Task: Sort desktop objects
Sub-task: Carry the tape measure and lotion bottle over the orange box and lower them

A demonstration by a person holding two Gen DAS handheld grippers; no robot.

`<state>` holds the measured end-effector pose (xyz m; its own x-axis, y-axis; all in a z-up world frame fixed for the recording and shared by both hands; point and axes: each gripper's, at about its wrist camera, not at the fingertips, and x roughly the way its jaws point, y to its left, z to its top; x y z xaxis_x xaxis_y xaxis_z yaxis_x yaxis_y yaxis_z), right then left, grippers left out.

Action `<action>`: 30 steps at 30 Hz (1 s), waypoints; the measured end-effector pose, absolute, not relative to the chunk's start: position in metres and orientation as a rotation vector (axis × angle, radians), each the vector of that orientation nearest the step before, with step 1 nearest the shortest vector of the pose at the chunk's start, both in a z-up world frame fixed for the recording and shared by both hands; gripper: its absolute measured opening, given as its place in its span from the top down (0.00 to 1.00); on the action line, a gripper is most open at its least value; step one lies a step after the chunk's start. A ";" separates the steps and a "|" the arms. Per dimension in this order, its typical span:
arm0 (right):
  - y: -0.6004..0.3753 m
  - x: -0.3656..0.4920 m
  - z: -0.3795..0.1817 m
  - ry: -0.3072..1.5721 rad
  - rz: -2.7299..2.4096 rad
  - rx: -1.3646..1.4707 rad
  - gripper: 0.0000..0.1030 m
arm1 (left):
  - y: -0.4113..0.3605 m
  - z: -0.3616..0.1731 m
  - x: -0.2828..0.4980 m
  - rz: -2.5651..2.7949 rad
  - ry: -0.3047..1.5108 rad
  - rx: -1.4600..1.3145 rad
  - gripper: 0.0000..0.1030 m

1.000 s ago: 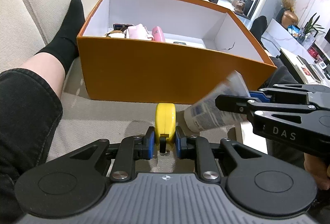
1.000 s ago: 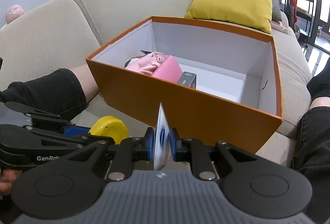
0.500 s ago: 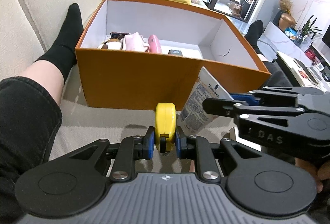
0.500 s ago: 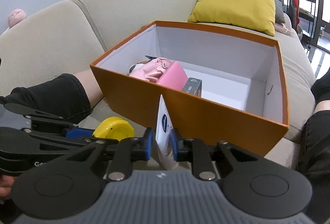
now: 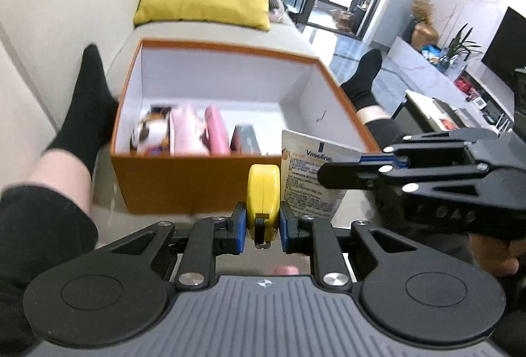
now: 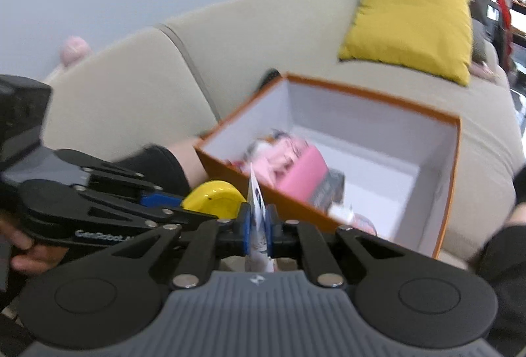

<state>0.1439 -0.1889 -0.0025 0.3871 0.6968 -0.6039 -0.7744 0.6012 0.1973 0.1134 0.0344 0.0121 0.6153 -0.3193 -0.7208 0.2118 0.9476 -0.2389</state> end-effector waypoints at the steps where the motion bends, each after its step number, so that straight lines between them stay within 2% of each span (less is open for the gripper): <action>1: -0.190 0.148 0.007 0.695 0.955 -0.122 0.92 | 0.036 0.018 0.116 -0.312 0.850 -0.135 0.79; 7: -0.179 0.182 0.046 0.630 0.963 -0.132 0.92 | 0.049 0.052 0.144 -0.306 0.807 -0.111 0.79; 11: -0.159 0.219 0.052 0.586 0.880 -0.126 0.91 | 0.057 0.060 0.173 -0.228 0.785 -0.067 0.79; 20: -0.078 0.305 -0.004 0.602 0.807 -0.187 0.91 | 0.088 0.041 0.241 -0.191 0.829 -0.122 0.79; 30: -0.051 0.342 -0.050 0.785 0.793 -0.258 0.90 | 0.103 0.024 0.257 -0.192 0.810 -0.127 0.79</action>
